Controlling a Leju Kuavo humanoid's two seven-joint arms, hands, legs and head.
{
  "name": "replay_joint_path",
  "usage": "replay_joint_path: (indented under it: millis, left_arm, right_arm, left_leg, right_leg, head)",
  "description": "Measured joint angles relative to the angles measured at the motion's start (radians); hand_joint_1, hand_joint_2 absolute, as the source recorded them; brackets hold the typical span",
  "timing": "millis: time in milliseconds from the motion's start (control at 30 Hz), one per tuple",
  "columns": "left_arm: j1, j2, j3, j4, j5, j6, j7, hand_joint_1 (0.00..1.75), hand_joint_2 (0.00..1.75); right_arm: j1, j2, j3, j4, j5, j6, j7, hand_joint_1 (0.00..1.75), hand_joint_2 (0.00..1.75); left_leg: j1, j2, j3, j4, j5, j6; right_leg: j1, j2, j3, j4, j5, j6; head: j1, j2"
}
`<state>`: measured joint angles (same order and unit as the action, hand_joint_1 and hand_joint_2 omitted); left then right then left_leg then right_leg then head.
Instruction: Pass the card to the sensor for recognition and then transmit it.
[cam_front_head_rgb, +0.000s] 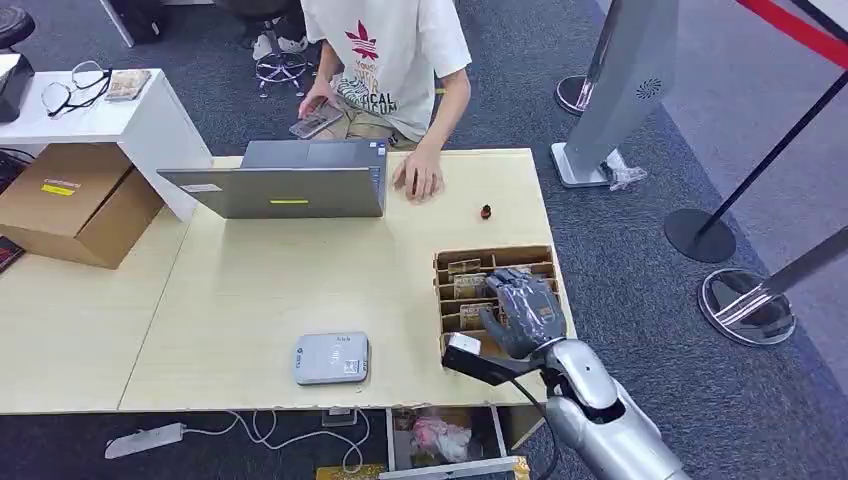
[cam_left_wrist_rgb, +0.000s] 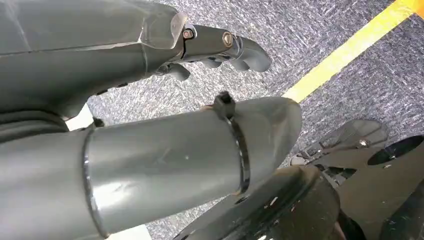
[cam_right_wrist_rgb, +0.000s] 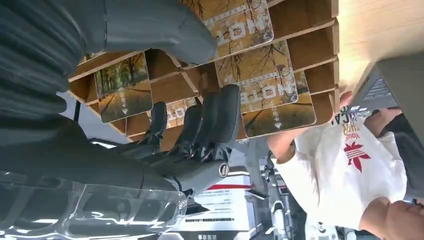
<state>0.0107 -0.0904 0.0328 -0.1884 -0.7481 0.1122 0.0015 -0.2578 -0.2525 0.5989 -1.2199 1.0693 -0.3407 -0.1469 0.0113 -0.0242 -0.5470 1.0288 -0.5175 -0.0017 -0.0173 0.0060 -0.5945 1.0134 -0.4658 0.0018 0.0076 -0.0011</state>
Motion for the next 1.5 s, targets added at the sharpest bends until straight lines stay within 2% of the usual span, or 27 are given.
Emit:
replay_joint_path:
  millis: [67,267,467,600,800,933,967,1167,1200,1267,1300,1333,1500]
  left_arm:
    - [0.000,0.000,0.002,0.000,0.000,0.000,0.000,0.00,0.00]
    - [0.000,0.000,0.006,0.000,-0.006,0.000,0.000,0.00,0.00]
    - [0.000,0.000,0.011,0.000,-0.012,0.000,-0.002,0.00,0.00]
    - [0.000,0.000,0.013,0.000,-0.014,-0.001,-0.003,0.00,0.00]
    - [0.000,0.000,0.014,0.000,-0.014,-0.002,-0.003,0.00,0.00]
    - [0.000,0.000,0.014,0.000,-0.014,-0.002,-0.004,0.00,0.00]
    - [0.000,0.000,0.015,0.000,-0.014,-0.002,-0.004,0.00,0.00]
    - [0.000,0.000,0.015,0.000,-0.014,-0.002,-0.004,0.00,0.00]
    - [0.000,0.000,0.015,0.000,-0.014,-0.002,-0.004,0.00,0.00]
    - [0.000,0.000,0.015,0.000,-0.015,-0.003,-0.004,0.00,0.00]
    - [0.000,0.000,0.015,0.000,-0.016,-0.003,-0.004,0.00,0.00]
    - [0.000,0.000,0.015,0.000,-0.016,-0.003,-0.004,0.00,0.00]
    - [0.000,0.000,0.015,0.000,-0.018,-0.003,-0.005,0.00,0.00]
  right_arm:
    - [0.001,-0.002,0.000,0.000,0.001,0.001,0.000,1.03,1.75]
    - [0.003,-0.006,0.000,-0.002,0.003,0.004,0.001,0.99,1.75]
    - [0.016,-0.014,0.000,-0.014,0.018,0.018,0.014,0.86,1.75]
    - [0.021,-0.020,0.000,-0.018,0.021,0.022,0.016,0.91,1.75]
    - [0.021,-0.024,0.001,-0.018,0.030,0.037,0.015,0.79,1.75]
    - [0.019,-0.027,0.005,-0.018,0.031,0.043,0.015,0.79,1.75]
    - [0.017,-0.027,0.005,-0.018,0.031,0.047,0.015,0.84,1.75]
    - [0.008,-0.031,0.012,-0.016,0.030,0.052,0.016,0.86,1.75]
    - [0.006,-0.031,0.013,-0.016,0.030,0.053,0.016,0.93,1.75]
    - [0.004,-0.034,0.014,-0.016,0.030,0.057,0.016,0.93,1.75]
    - [0.002,-0.035,0.015,-0.016,0.030,0.058,0.016,1.03,1.75]
    - [0.002,-0.036,0.016,-0.016,0.030,0.058,0.016,1.05,1.75]
    - [-0.002,-0.043,0.023,-0.016,0.030,0.071,0.017,1.03,1.75]
  left_leg:
    - [0.000,0.000,0.000,0.000,0.000,0.000]
    - [0.000,0.000,0.000,0.000,0.000,0.000]
    - [0.000,0.000,0.000,0.000,0.000,0.000]
    - [0.000,0.000,0.000,0.000,0.000,0.000]
    - [0.000,0.000,0.000,0.000,0.000,0.000]
    - [0.000,0.000,0.000,0.000,0.000,0.000]
    - [0.000,0.000,0.000,0.000,0.000,0.000]
    - [0.000,0.000,0.000,0.000,0.000,0.000]
    - [0.000,0.000,0.000,0.000,0.000,0.000]
    - [0.000,0.000,0.000,0.000,0.000,0.000]
    - [0.000,0.000,0.000,0.000,0.000,0.000]
    - [0.000,0.000,0.000,0.000,0.000,0.000]
    - [0.000,0.000,0.000,0.000,0.000,0.000]
  right_leg:
    - [0.000,0.000,0.000,0.000,0.000,0.000]
    - [0.000,0.000,0.000,0.000,0.000,0.000]
    - [0.000,0.000,0.000,0.000,0.000,0.000]
    - [0.000,0.000,0.000,0.000,0.000,0.000]
    - [0.000,0.000,0.000,0.000,0.000,0.000]
    - [0.000,0.000,0.000,0.000,0.000,0.000]
    - [0.000,0.000,0.000,0.000,0.000,0.000]
    - [0.000,0.000,0.000,0.000,0.000,0.000]
    - [0.000,0.000,0.000,0.000,0.000,0.000]
    - [0.000,0.000,0.000,0.000,0.000,0.000]
    - [0.000,0.000,0.000,0.000,0.000,0.000]
    - [0.000,0.000,0.000,0.000,0.000,0.000]
    - [0.000,0.000,0.000,0.000,0.000,0.000]
  head:
    - [0.000,0.000]
    - [0.000,0.000]
    - [0.000,0.000]
    - [0.000,0.000]
    - [0.000,0.000]
    - [0.000,0.000]
    - [0.000,0.000]
    - [0.000,0.000]
    - [0.000,0.000]
    - [0.000,0.000]
    - [0.000,0.000]
    - [0.000,0.000]
    - [0.000,0.000]
